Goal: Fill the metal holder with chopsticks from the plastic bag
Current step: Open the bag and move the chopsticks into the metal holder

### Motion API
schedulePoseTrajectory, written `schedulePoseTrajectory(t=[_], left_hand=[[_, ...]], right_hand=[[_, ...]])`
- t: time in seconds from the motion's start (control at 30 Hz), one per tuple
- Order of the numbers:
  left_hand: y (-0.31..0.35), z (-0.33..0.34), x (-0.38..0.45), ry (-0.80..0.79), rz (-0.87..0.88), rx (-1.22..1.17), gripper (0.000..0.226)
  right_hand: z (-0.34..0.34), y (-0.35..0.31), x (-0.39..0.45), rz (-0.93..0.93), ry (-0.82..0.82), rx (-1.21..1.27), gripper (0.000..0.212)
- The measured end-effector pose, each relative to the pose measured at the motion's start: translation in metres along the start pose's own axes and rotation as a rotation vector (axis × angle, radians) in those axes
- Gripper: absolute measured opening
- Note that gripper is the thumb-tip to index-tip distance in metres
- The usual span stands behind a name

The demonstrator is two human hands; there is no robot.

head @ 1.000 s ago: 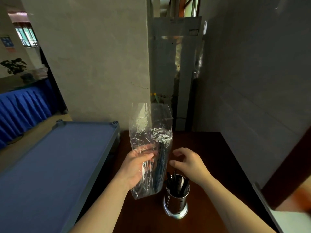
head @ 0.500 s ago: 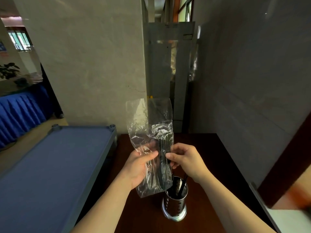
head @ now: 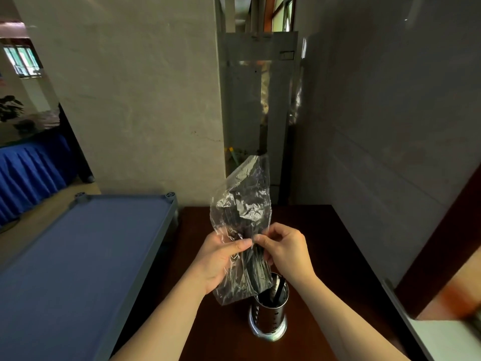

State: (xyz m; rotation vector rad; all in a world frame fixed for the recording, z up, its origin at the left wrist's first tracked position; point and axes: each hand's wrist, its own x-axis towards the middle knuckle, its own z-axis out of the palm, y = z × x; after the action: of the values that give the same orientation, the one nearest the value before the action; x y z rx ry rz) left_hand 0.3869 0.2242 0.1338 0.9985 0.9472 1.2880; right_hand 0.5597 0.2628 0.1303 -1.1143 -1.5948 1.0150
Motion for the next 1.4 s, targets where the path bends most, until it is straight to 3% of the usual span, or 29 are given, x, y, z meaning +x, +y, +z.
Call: schedulePoseTrajectory(t=[0.17, 0.23, 0.33, 0.4, 0.47, 0.6, 0.8, 1.07, 1.4], left_hand=[[-0.004, -0.008, 0.006, 0.054, 0.076, 0.058, 0.035], [-0.004, -0.011, 0.007, 0.069, 0.084, 0.080, 0.030], [-0.001, -0.012, 0.008, 0.084, 0.079, 0.100, 0.032], [0.001, -0.013, 0.008, 0.092, 0.062, 0.107, 0.033], [0.000, -0.013, 0.009, 0.090, 0.046, 0.115, 0.036], [-0.004, -0.010, 0.012, 0.061, 0.024, 0.125, 0.033], [-0.004, -0.008, 0.013, 0.065, 0.016, 0.128, 0.030], [-0.001, -0.011, 0.008, 0.033, 0.021, 0.109, 0.030], [0.013, -0.004, 0.001, -0.122, -0.028, 0.184, 0.051]], right_hand=[[-0.009, -0.002, 0.000, -0.048, -0.120, -0.101, 0.006], [-0.015, -0.007, 0.003, -0.058, -0.154, -0.135, 0.010], [-0.029, -0.023, 0.011, -0.128, -0.016, -0.129, 0.025], [-0.037, -0.042, 0.019, -0.246, 0.117, -0.111, 0.022], [-0.042, -0.065, 0.028, -0.359, 0.139, -0.134, 0.020], [-0.034, -0.100, 0.045, -0.466, -0.073, -0.380, 0.018], [-0.016, -0.107, 0.063, -0.342, -0.388, -0.695, 0.032], [-0.001, -0.107, 0.068, -0.237, -0.490, -0.897, 0.059], [0.014, -0.099, 0.067, -0.371, -0.607, -1.010, 0.054]])
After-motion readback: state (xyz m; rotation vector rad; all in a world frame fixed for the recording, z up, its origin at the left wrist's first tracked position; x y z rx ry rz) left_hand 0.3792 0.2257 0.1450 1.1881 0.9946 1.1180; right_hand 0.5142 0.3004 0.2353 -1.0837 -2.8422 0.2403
